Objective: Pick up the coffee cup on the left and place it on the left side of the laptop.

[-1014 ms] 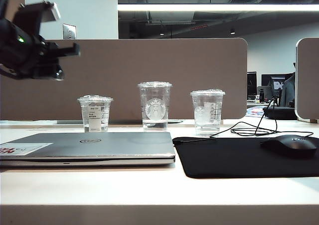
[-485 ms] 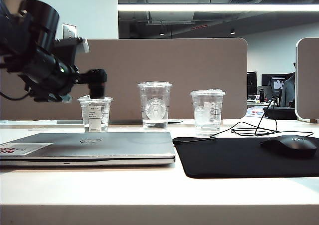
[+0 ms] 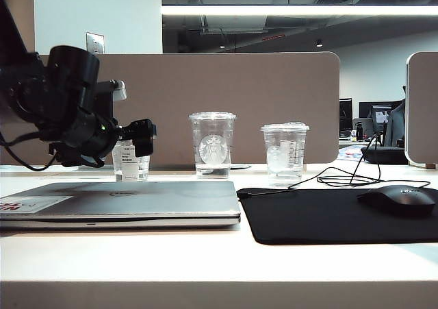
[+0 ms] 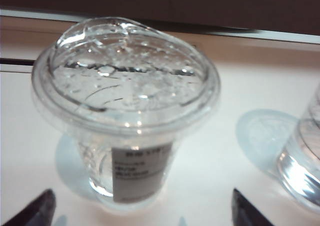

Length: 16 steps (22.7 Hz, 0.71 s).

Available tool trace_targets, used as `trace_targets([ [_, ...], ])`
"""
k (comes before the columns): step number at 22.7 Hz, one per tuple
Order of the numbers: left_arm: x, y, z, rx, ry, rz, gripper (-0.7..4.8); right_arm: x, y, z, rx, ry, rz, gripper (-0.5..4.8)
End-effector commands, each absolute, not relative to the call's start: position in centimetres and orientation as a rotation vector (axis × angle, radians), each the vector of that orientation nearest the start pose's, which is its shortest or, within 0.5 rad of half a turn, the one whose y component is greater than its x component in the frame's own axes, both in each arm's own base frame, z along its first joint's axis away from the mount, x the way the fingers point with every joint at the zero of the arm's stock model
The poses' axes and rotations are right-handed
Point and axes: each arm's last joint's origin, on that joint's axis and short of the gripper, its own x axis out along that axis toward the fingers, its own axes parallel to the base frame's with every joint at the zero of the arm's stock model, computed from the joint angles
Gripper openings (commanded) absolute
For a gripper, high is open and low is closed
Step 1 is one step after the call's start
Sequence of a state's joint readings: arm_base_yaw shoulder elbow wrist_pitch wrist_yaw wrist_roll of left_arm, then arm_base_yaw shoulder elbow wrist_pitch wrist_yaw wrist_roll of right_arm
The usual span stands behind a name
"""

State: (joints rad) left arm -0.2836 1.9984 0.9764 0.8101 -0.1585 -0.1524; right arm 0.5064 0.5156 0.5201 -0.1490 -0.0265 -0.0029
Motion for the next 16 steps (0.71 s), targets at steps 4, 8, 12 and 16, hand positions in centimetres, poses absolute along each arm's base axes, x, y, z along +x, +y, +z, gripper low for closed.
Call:
trace_targets([
  [4,41.6,-11.5,14.1,-0.107,0.179,-0.102,4.79,11.3,6.4,28.5,-0.028,0.115,0.535,-0.03],
  [8,42.8,-11.6,13.5,-0.105,0.172,-0.059,4.79,11.3,6.4,28.5,-0.027,0.116,0.536,-0.03],
  [12,43.8,-11.4,12.8,-0.109,0.175,-0.045,4.79,11.3,6.4,28.5,-0.029,0.123,0.536,-0.03],
  [16,45.1,-11.1,12.6,-0.109,0.180,-0.043,4.79,11.3,6.4,28.4,-0.030,0.125,0.535,-0.03],
])
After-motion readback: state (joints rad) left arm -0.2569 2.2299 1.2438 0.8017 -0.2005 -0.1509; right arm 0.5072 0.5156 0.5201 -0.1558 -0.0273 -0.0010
